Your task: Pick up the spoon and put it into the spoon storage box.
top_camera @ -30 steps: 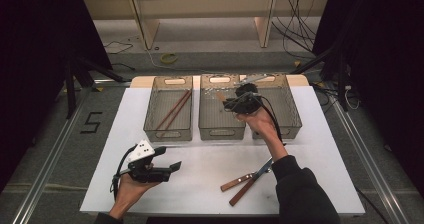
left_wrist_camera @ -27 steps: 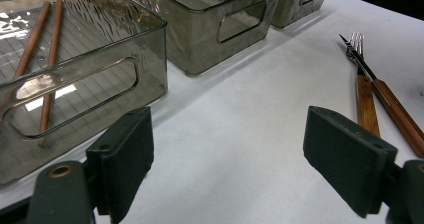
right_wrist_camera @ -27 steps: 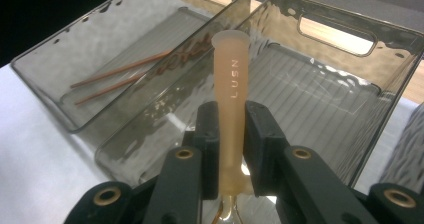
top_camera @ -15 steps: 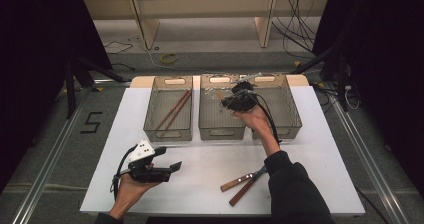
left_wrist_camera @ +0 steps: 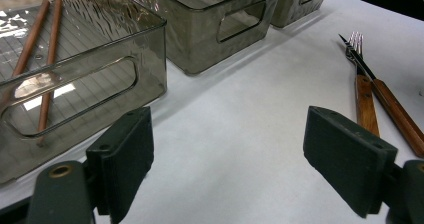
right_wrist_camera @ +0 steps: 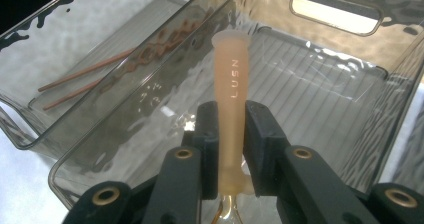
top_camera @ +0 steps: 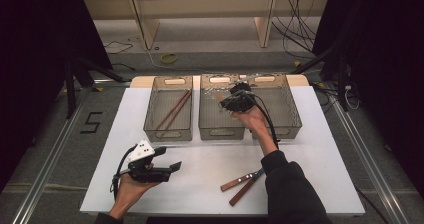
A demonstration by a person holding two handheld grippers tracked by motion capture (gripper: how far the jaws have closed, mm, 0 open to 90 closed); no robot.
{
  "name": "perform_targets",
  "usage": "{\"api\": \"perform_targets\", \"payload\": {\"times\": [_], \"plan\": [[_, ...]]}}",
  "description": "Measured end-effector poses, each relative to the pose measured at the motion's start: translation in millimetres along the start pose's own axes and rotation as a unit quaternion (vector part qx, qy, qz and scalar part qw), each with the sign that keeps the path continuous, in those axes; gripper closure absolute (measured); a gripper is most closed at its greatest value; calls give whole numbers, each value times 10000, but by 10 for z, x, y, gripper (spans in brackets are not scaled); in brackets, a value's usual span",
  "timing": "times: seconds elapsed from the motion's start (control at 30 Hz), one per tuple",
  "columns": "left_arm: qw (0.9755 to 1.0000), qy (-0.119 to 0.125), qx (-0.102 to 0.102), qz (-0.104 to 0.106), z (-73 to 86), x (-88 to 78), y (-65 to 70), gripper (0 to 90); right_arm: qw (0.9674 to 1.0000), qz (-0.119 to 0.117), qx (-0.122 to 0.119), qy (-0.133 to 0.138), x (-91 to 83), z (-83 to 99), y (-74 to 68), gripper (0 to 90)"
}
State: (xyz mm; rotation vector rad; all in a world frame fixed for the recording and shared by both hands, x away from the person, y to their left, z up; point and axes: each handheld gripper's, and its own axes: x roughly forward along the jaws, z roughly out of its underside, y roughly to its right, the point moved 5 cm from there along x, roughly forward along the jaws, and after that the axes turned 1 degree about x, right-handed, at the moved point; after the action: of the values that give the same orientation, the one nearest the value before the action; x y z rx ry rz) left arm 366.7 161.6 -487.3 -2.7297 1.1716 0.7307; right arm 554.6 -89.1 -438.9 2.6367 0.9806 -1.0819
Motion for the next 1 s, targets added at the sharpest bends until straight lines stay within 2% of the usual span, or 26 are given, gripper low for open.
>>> {"api": "perform_targets", "payload": {"times": [0.57, 0.73, 0.77, 0.83, 1.0], "plan": [[10000, -11, -1, -9, 1, 0, -1, 196, 9999, 23, 76, -97, 131, 40, -22, 774], [10000, -10, 3, -8, 1, -1, 0, 196, 9998, 42, 64, -198, 183, 65, -38, 761], [10000, -16, 2, -6, 1, -2, 0, 195, 9998, 53, 68, -188, 187, 67, -38, 724], [10000, -13, 1, -5, 2, -1, -1, 196, 9998, 54, 105, -166, 183, 56, -42, 592], [10000, 0, -3, -7, 0, -3, -2, 195, 9998, -94, 136, -68, 84, 26, -54, 488]]}}
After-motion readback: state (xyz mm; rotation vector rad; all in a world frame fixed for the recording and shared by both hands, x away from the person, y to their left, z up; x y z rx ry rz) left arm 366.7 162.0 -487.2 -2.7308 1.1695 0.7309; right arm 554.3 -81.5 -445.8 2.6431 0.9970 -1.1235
